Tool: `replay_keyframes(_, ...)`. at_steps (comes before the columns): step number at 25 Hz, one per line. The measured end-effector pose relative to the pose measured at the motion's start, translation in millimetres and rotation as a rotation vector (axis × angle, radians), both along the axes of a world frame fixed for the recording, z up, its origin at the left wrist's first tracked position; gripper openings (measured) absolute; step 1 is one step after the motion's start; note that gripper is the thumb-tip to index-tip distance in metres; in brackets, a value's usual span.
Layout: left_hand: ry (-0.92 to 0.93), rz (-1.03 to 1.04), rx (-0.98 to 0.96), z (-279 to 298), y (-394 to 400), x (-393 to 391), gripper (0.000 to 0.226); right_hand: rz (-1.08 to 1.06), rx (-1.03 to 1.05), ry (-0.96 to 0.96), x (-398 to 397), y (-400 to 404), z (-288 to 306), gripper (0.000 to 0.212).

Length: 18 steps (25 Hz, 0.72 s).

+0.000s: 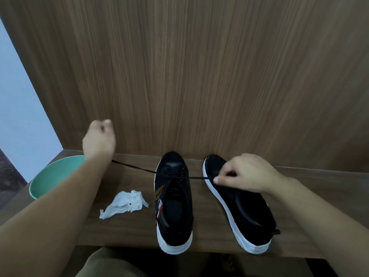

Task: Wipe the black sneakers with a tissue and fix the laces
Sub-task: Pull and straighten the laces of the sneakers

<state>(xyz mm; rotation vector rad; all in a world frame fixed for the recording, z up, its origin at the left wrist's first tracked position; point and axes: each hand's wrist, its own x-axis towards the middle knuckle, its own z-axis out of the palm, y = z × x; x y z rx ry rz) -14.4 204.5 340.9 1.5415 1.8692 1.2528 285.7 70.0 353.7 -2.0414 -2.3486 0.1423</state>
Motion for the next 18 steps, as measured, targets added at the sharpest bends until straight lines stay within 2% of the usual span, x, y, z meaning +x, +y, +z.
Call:
replay_keyframes(1, 0.475, -0.192, 0.112, -7.4, -3.5, 3.2, 0.047, 0.068, -0.030, -0.187, -7.0, -1.9, -0.2, 0.038)
replay_keyframes(2, 0.853, -0.419, 0.247, -15.8, -7.1, 6.9, 0.052, 0.115, -0.029, -0.282, -15.5, -2.1, -0.5, 0.040)
replay_keyframes(3, 1.085, -0.615, 0.362, -24.3, -11.3, 10.1, 0.059, 0.138, -0.013, -0.309, -24.8, -1.1, -0.6, 0.039)
replay_keyframes(5, 1.308, -0.794, 0.388, -34.9, -18.4, 15.7, 0.068, 0.080, 0.024, -0.253, -32.1, 5.3, -0.3, 0.036)
replay_keyframes(7, 1.332, -0.760, 0.376, -39.4, -17.0, 8.1, 0.057, -0.019, 0.035, -0.206, -22.4, 11.6, -1.1, 0.034)
replay_keyframes(9, 1.339, -0.720, 0.362, -40.5, -19.5, -1.8, 0.033, -0.031, 0.004, -0.307, -9.6, 11.5, -5.0, 0.035)
replay_keyframes(12, 1.363, -0.667, 0.259, -48.0, -25.3, -6.2, 0.031, -0.034, -0.049, -0.407, -2.7, 3.4, -18.7, 0.034)
replay_keyframes(13, 1.339, -0.611, 0.226, -49.1, -28.0, -4.6, 0.035, -0.033, -0.039, -0.341, -2.3, 2.8, -17.3, 0.031)
replay_keyframes(15, 1.113, -0.595, 0.114, -41.1, -31.3, -2.0, 0.029, -0.039, -0.014, -0.044, -4.6, 2.4, -2.4, 0.022)
replay_keyframes(17, 0.863, -0.660, 0.063, -23.2, -40.8, 3.6, 0.019, -0.011, 0.003, 0.257, -13.4, 4.4, 21.2, 0.016)
replay_keyframes(18, 0.732, -0.744, 0.040, -11.0, -48.4, 8.5, 0.031, 0.021, -0.005, 0.320, -20.7, 4.3, 33.9, 0.014)
